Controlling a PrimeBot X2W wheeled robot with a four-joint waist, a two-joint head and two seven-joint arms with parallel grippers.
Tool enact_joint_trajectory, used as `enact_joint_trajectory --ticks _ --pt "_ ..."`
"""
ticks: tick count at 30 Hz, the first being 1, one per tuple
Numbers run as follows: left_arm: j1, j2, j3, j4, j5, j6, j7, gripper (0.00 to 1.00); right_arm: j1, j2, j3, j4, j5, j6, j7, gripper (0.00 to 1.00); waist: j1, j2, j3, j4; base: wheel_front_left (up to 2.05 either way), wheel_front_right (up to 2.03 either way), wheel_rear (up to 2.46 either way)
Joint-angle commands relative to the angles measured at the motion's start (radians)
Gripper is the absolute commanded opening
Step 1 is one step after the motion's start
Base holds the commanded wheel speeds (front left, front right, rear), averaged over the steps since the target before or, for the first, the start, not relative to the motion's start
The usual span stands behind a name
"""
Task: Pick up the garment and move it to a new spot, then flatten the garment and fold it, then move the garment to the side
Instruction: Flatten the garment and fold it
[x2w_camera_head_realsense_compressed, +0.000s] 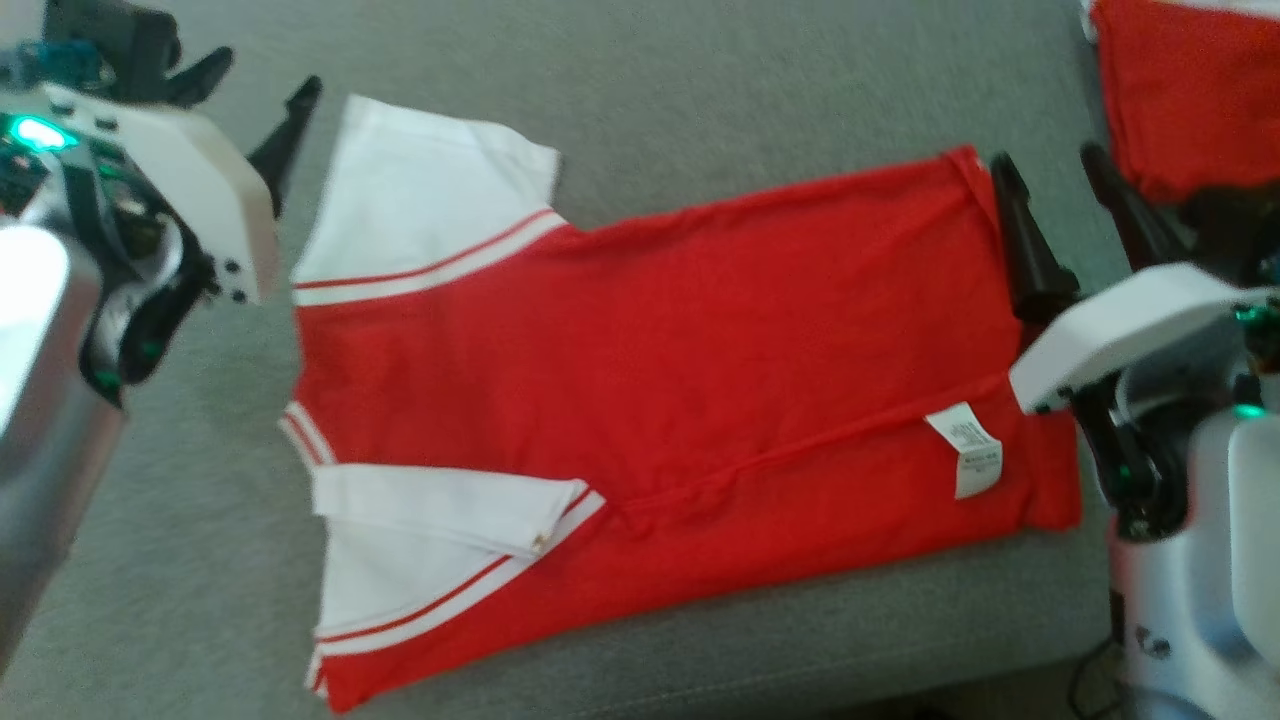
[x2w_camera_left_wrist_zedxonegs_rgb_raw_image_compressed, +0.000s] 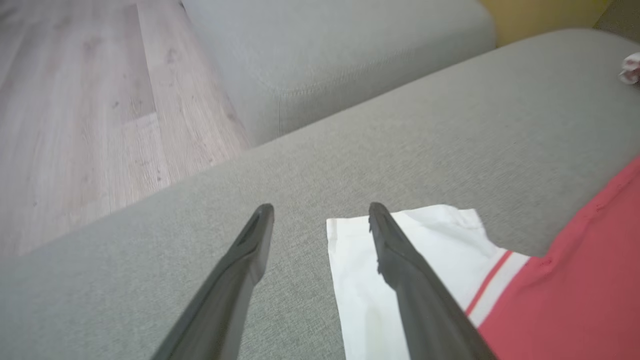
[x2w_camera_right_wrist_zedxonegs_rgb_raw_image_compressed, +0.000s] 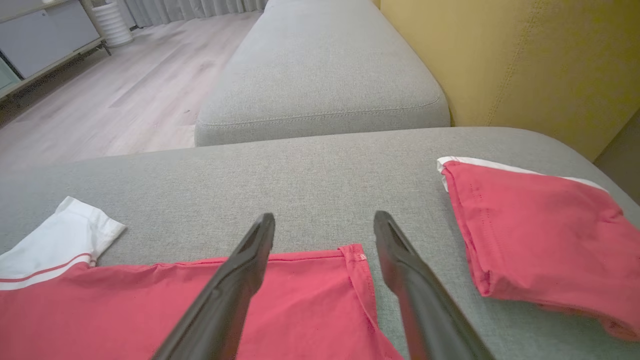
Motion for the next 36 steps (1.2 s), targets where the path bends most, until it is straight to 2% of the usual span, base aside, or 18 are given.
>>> enact_joint_trajectory --ticks 1,10,17,18,19,20,21,26,36 --pt "-0.079 0.051 0.034 0.020 0.011 -0.016 0.035 1.00 -0.052 -0.007 0.041 -0.034 0.002 0.007 -0.004 1.00 -0.0004 0.0000 0.095 -0.077 0.00 0.00 0.00" --pt "-0.132 0.073 0.027 0.116 0.000 -0.042 0.095 1.00 -0.099 -0.007 0.077 -0.026 0.017 0.007 -0.032 1.00 -0.0004 0.0000 0.163 -0.127 0.00 0.00 0.00" --pt "-0.129 0.070 0.005 0.133 -0.011 -0.052 0.134 1.00 -0.113 -0.007 0.084 -0.010 0.028 0.007 -0.052 1.00 -0.0004 0.0000 0.171 -0.137 0.00 0.00 0.00" --pt "-0.127 0.071 0.000 0.129 -0.013 -0.054 0.143 0.90 -0.116 -0.007 0.085 -0.008 0.027 0.007 -0.052 1.00 -0.0004 0.0000 0.170 -0.135 0.00 0.00 0.00" --pt "-0.126 0.069 -0.004 0.123 -0.016 -0.056 0.150 0.53 -0.119 -0.007 0.087 -0.006 0.025 0.007 -0.051 1.00 -0.0004 0.0000 0.170 -0.134 0.00 0.00 0.00" --pt "-0.125 0.068 -0.007 0.117 -0.019 -0.057 0.158 0.31 -0.124 -0.008 0.088 -0.004 0.023 0.007 -0.048 1.00 -0.0004 0.0000 0.169 -0.131 0.00 0.00 0.00" --pt "-0.123 0.067 -0.011 0.109 -0.021 -0.057 0.166 0.00 -0.130 -0.012 0.091 0.000 0.019 0.007 -0.042 1.00 -0.0004 0.0000 0.168 -0.127 0.00 0.00 0.00" --pt "-0.128 0.065 -0.017 0.073 -0.014 -0.053 0.161 0.00 -0.184 -0.051 0.113 0.061 0.007 0.007 0.027 1.00 -0.0004 0.0000 0.164 -0.104 0.00 0.00 0.00" --pt "-0.148 0.025 -0.010 0.007 -0.010 -0.049 0.079 0.00 -0.325 -0.159 0.160 0.284 0.038 0.007 0.168 1.00 -0.0004 0.0000 0.152 -0.028 0.00 0.00 0.00"
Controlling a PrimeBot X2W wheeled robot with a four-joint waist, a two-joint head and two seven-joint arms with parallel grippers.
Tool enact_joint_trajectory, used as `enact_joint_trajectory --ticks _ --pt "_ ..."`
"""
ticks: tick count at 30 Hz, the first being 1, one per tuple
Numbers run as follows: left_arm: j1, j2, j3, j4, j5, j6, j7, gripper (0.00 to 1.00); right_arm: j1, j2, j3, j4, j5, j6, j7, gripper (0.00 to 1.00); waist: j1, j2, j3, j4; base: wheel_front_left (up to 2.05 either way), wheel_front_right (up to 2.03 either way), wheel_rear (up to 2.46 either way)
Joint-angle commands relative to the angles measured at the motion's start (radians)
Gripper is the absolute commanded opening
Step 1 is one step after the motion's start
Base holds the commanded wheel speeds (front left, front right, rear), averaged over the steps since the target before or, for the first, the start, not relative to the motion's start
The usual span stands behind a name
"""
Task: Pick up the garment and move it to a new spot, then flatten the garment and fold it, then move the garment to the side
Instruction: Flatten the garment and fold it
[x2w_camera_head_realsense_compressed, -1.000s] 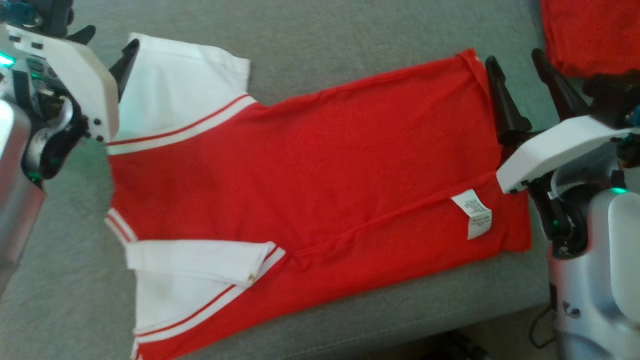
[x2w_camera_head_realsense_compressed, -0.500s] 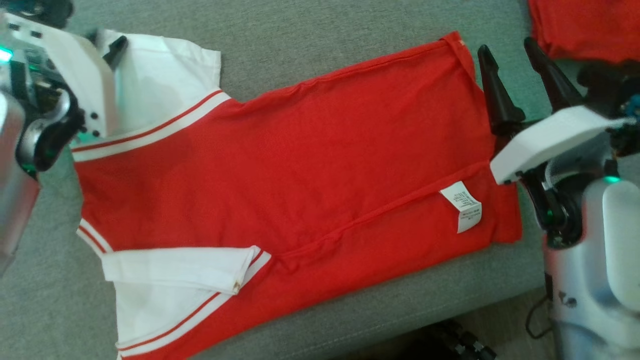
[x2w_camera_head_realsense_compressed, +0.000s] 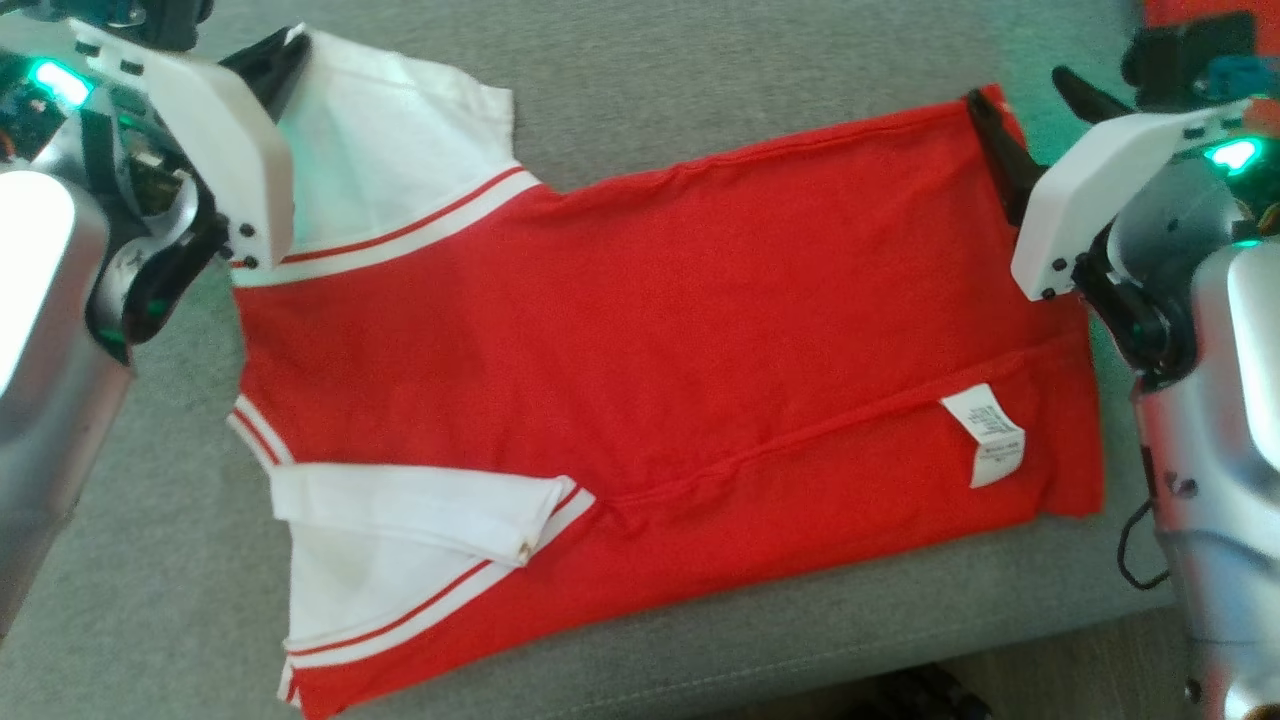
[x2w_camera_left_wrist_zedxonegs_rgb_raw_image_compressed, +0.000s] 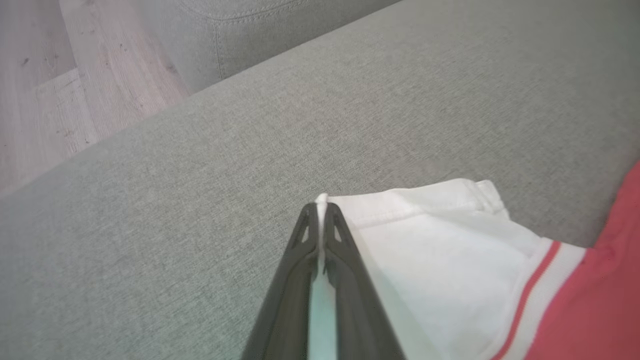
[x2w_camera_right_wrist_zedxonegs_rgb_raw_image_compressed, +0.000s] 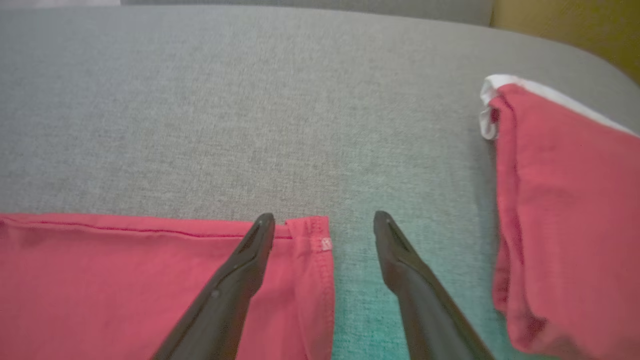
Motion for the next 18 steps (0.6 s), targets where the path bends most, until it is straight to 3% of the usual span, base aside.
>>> enact_joint_trajectory --ticks 1,6,7,8,9,10,11,12,13,14,18 --pt "-0.044 0.031 0.045 -0.042 0.000 -0.002 -0.014 0.00 -0.026 -0.016 0.023 -0.009 0.015 0.007 0.021 1.00 0.0000 0.0000 -0.004 0.019 0.00 0.00 0.00" --pt "-0.038 0.015 0.039 -0.074 -0.004 -0.003 -0.034 0.00 -0.070 -0.050 0.043 0.078 0.034 0.007 0.072 1.00 0.0000 0.0000 -0.007 0.046 0.00 0.00 0.00" --pt "-0.036 0.012 0.037 -0.080 -0.004 -0.003 -0.036 0.00 -0.077 -0.054 0.046 0.094 0.038 0.007 0.085 0.88 0.0000 0.0000 -0.008 0.049 0.00 0.00 0.00" --pt "-0.034 0.010 0.035 -0.084 -0.005 -0.004 -0.038 0.00 -0.082 -0.057 0.047 0.109 0.044 0.007 0.098 0.62 0.0000 0.0000 -0.009 0.052 0.00 0.00 0.00" --pt "-0.033 0.008 0.033 -0.088 -0.005 -0.003 -0.039 0.00 -0.087 -0.060 0.047 0.122 0.048 0.007 0.108 0.46 0.0000 0.0000 -0.010 0.055 0.00 0.00 0.00" --pt "-0.031 0.006 0.031 -0.092 -0.005 -0.004 -0.041 0.00 -0.092 -0.063 0.047 0.133 0.050 0.007 0.114 0.38 0.0000 0.0000 -0.012 0.058 0.00 0.00 0.00" --pt "-0.031 0.006 0.031 -0.092 -0.005 -0.004 -0.041 0.00 -0.092 -0.063 0.047 0.133 0.050 0.007 0.114 0.38 0.0000 0.0000 -0.012 0.058 0.00 0.00 0.00" --pt "-0.029 0.004 0.030 -0.095 -0.006 -0.004 -0.044 0.00 -0.096 -0.067 0.046 0.141 0.051 0.007 0.116 0.31 0.0000 0.0000 -0.013 0.060 0.00 0.00 0.00" --pt "-0.028 0.002 0.029 -0.097 -0.007 -0.004 -0.047 0.00 -0.099 -0.069 0.044 0.149 0.051 0.007 0.115 0.19 0.0000 0.0000 -0.016 0.062 0.00 0.00 0.00" --pt "-0.026 0.001 0.029 -0.097 -0.008 -0.004 -0.050 0.00 -0.101 -0.071 0.041 0.156 0.050 0.007 0.113 0.00 0.0000 0.0000 -0.019 0.064 0.00 0.00 0.00" --pt "-0.017 0.001 0.032 -0.090 -0.010 -0.002 -0.070 0.00 -0.105 -0.070 0.034 0.181 0.043 0.007 0.085 0.00 0.0000 0.0000 -0.038 0.068 0.00 0.00 0.00"
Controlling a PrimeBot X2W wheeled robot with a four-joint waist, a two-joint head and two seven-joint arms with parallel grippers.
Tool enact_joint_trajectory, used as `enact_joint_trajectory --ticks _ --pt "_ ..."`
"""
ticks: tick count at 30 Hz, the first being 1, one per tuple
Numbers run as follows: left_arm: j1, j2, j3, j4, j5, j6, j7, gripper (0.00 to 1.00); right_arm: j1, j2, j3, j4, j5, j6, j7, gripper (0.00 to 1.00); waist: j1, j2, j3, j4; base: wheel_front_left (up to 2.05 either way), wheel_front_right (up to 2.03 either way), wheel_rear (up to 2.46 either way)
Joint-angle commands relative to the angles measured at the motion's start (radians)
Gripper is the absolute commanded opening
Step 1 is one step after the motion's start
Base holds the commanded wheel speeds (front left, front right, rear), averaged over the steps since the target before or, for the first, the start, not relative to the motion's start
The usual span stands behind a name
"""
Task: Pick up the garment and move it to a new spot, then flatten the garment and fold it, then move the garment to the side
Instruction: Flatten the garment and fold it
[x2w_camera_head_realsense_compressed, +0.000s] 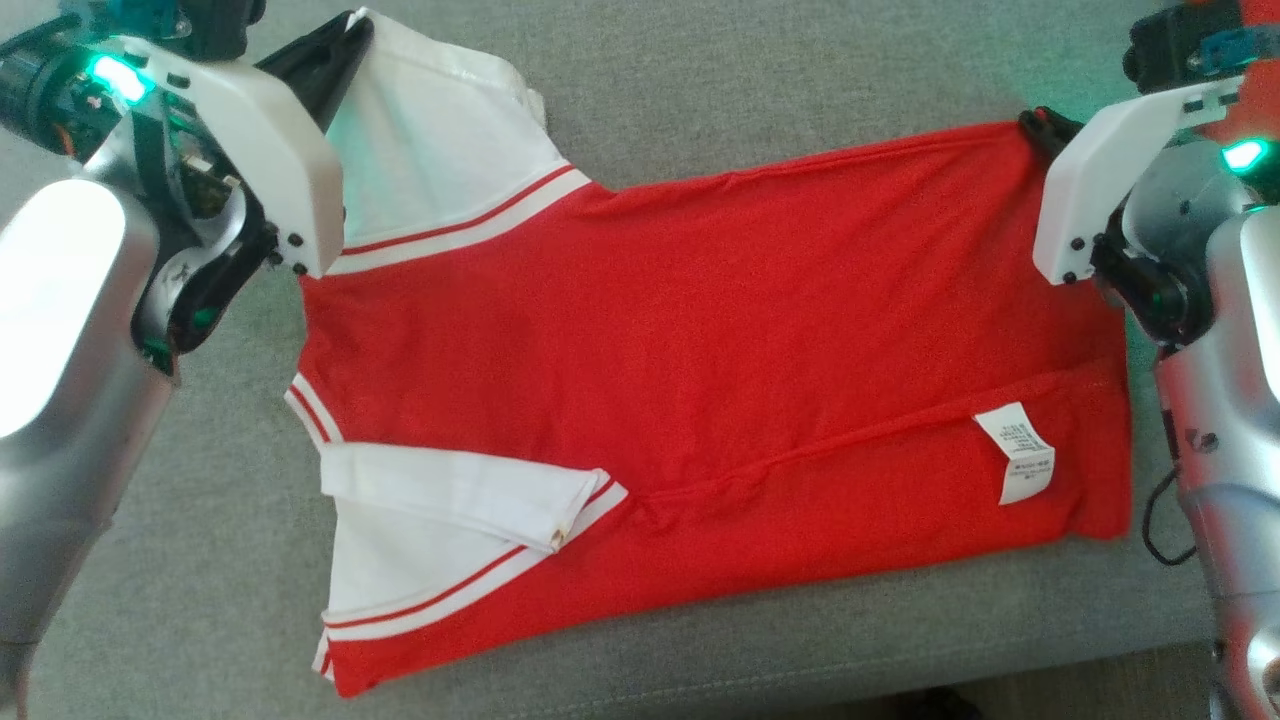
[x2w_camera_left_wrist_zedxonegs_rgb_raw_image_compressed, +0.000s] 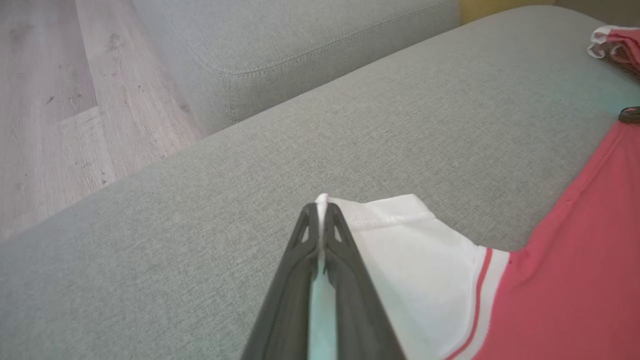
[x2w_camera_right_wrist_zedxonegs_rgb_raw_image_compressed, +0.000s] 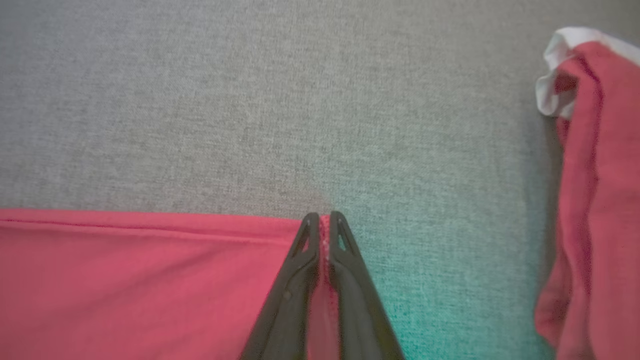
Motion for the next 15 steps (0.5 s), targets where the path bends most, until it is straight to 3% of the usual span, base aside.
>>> enact_joint_trajectory --ticks 1,15 --pt "-0.025 0.036 0.046 -0.027 -0.008 -0.001 -0.009 0.00 -0.006 -0.015 -0.001 -0.027 -0.006 0.007 -0.010 0.00 0.0000 0.0000 -0.008 0.002 0.00 0.00 0.00" --pt "0.031 0.022 0.046 -0.018 -0.014 -0.005 -0.113 0.00 0.010 0.020 -0.044 0.058 -0.054 0.007 -0.194 0.00 0.0000 0.0000 -0.150 0.041 0.00 0.00 0.00"
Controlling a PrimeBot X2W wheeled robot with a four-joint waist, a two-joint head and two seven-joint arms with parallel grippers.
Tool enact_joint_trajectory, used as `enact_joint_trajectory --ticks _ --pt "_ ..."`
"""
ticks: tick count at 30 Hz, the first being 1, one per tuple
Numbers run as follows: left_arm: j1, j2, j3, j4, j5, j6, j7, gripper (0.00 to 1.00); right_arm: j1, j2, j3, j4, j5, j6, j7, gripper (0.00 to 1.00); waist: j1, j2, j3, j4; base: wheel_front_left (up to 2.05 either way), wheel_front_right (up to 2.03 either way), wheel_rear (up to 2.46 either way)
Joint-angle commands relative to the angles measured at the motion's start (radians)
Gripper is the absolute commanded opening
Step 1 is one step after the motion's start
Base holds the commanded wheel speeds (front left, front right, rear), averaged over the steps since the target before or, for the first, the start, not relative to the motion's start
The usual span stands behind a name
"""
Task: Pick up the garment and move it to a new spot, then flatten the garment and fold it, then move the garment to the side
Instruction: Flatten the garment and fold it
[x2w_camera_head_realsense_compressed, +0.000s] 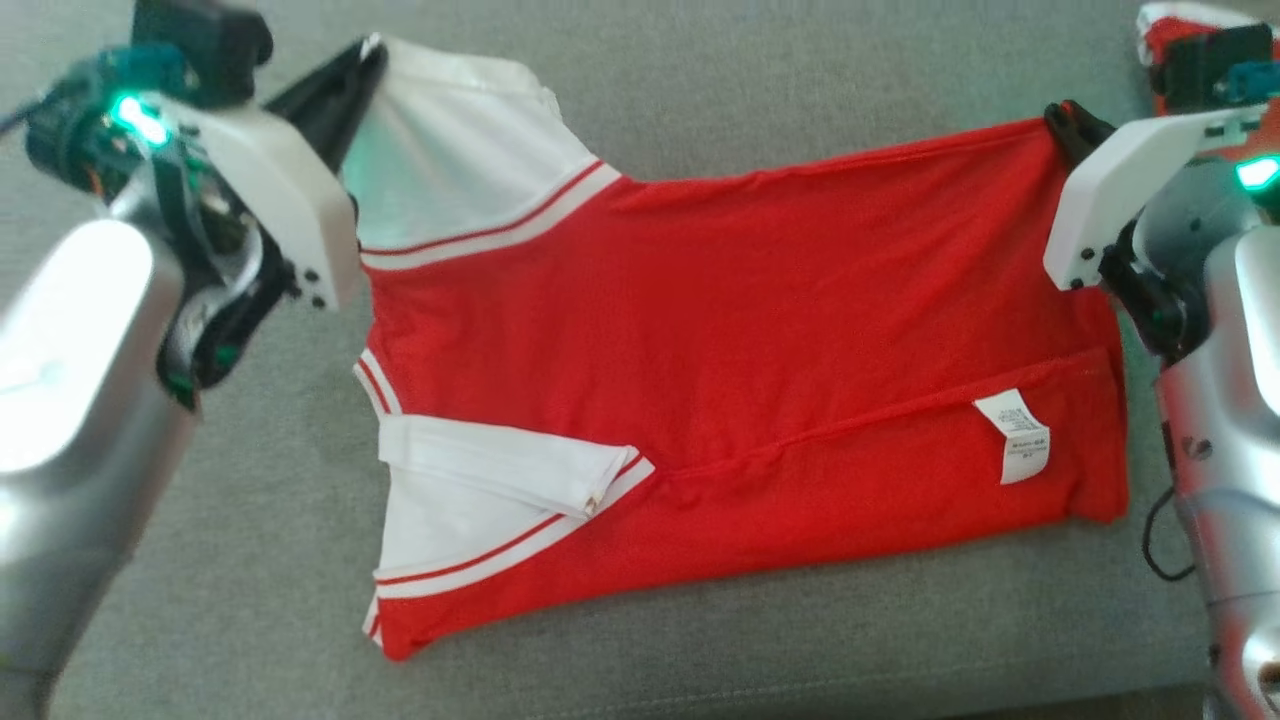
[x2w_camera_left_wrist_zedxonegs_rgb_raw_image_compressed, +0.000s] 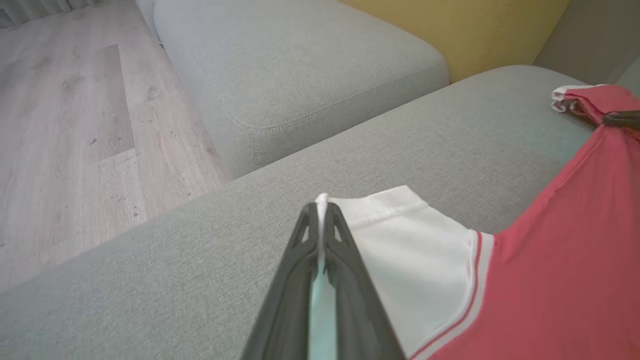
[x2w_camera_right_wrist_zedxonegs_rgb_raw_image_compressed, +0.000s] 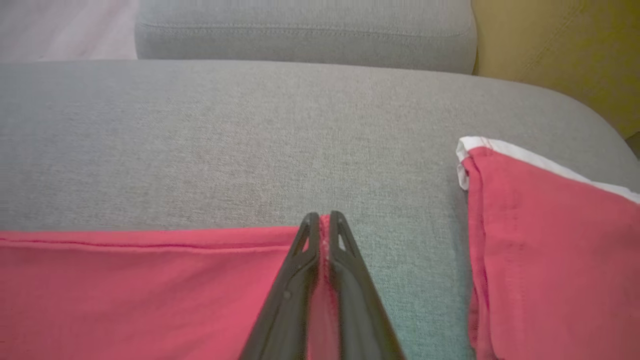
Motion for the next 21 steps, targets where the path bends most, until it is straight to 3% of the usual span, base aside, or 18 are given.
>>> enact_joint_trajectory --ticks 1,8,16,21 --pt "-0.006 0.034 0.043 -0.035 -0.009 -0.005 -0.022 0.00 0.019 0.007 0.004 -0.029 -0.001 0.007 -0.023 0.00 0.0000 0.0000 -0.038 0.014 0.00 0.00 0.00" --pt "0.181 0.032 0.031 -0.138 -0.037 0.025 -0.104 0.00 0.162 0.010 -0.018 -0.066 -0.016 0.007 -0.117 0.00 0.0000 0.0000 -0.125 0.039 0.00 0.00 0.00" --pt "0.473 0.069 0.026 -0.323 -0.035 0.129 -0.219 0.00 0.383 0.069 -0.127 -0.199 -0.072 0.007 -0.222 0.00 0.0000 0.0000 -0.176 0.060 0.00 0.00 0.00" --pt "0.620 0.036 -0.005 -0.328 -0.033 0.178 -0.295 0.00 0.476 0.124 -0.205 -0.255 -0.116 0.007 -0.256 0.00 0.0000 0.0000 -0.177 0.067 0.00 0.00 0.00"
